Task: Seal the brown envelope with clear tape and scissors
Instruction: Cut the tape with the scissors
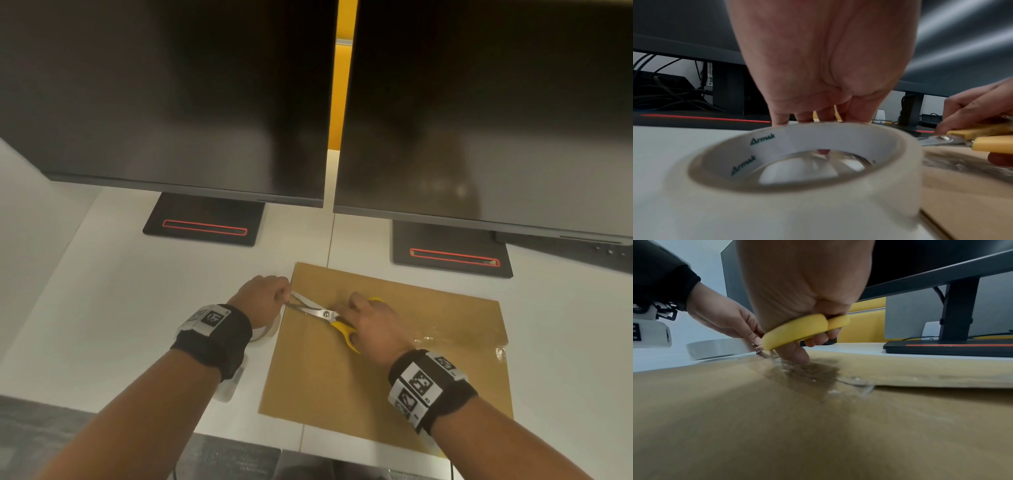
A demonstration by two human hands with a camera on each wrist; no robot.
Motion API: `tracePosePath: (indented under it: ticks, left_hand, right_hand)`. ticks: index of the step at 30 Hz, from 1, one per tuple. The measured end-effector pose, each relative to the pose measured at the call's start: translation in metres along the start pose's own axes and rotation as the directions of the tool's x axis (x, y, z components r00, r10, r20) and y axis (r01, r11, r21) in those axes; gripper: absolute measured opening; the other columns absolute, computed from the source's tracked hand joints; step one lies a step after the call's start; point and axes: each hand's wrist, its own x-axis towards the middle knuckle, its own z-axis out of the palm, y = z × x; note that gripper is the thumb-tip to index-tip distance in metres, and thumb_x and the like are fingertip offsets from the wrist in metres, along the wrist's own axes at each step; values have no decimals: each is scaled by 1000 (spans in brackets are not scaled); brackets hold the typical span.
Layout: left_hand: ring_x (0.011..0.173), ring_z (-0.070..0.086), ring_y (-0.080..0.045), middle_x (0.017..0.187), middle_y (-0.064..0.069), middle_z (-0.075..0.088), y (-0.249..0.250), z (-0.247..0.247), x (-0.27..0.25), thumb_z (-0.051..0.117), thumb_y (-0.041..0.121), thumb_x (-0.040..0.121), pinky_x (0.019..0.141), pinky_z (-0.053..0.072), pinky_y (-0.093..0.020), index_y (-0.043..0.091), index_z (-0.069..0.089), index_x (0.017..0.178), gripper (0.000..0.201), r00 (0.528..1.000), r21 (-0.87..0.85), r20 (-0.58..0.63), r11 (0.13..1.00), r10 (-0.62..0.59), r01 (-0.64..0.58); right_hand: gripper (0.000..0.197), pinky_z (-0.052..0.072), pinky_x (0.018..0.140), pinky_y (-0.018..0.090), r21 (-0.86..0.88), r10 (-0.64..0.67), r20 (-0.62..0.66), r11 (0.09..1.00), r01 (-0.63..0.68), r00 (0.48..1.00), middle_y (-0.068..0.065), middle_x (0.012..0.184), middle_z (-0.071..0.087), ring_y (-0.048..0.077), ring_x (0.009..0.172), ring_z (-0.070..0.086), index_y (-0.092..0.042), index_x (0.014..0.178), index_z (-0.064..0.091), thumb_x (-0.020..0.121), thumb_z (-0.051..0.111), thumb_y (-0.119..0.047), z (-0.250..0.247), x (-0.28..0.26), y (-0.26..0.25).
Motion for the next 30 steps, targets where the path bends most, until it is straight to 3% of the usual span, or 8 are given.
tracePosePath:
  ticks: [2, 4, 7, 9, 18, 22, 30]
  left_hand:
    - [83, 57, -23, 88, -4, 63, -1, 2, -1, 45, 8, 93, 79, 47, -35, 14, 62, 87, 19, 1000, -18, -15, 1000, -6, 6]
    - [84, 57, -21, 89, -3, 64, -4, 3, -1, 47, 9, 93, 79, 48, -34, 16, 62, 87, 18, 1000, -32, -24, 999, -17, 16]
    - [83, 57, -20, 88, -2, 63, -7, 5, -2, 47, 13, 92, 79, 49, -35, 22, 60, 83, 19, 1000, -37, -25, 999, -16, 15]
    - [84, 57, -20, 87, -2, 63, -8, 6, -2, 47, 13, 92, 80, 50, -36, 26, 57, 80, 20, 1000, -33, -22, 999, -13, 12]
    - [81, 58, -22, 87, -4, 62, -10, 8, -2, 45, 10, 89, 77, 51, -37, 29, 54, 77, 24, 1000, 1, -12, 1000, -4, 4]
    - [81, 55, -22, 86, -3, 61, -10, 9, -2, 46, 10, 91, 79, 50, -38, 23, 57, 81, 19, 1000, 12, -14, 1000, -11, 11]
    - [80, 57, -23, 81, -2, 62, -12, 4, -4, 45, 9, 88, 79, 50, -44, 32, 52, 72, 29, 1000, -41, -19, 999, 16, -17]
  right_hand:
    - [35, 25, 41, 18, -2, 24, 29, 1000, -24, 999, -3, 71, 60, 16, 39, 50, -28, 88, 73, 62, 51, -23, -1, 1, -4]
    - [41, 24, 46, 21, -2, 58, 83, 998, -58, 995, 2, 79, 62, 22, 44, 54, -24, 97, 72, 58, 65, -13, 2, 0, -5]
    - [52, 32, 58, 30, 58, 124, 216, 989, -139, 969, 10, 111, 57, 34, 75, 61, -21, 128, 54, 79, 53, -4, -2, 0, -6]
    - [54, 33, 63, 32, 25, 149, 253, 987, -160, 956, 7, 122, 49, 34, 88, 60, -24, 137, 43, 86, 44, -6, -3, -1, -8]
    - [52, 38, 66, 34, 31, 170, 344, 981, -192, 924, 4, 128, 46, 34, 96, 60, -26, 140, 37, 91, 39, -8, -3, 1, -10]
    - [53, 45, 72, 37, 39, 170, 360, 980, -196, 918, 4, 128, 46, 34, 100, 59, -26, 139, 38, 90, 40, -7, -3, 2, -9]
    - [53, 37, 66, 34, 29, 158, 346, 983, -179, 925, 6, 131, 44, 35, 93, 60, -24, 140, 38, 90, 40, -6, -4, 5, -12]
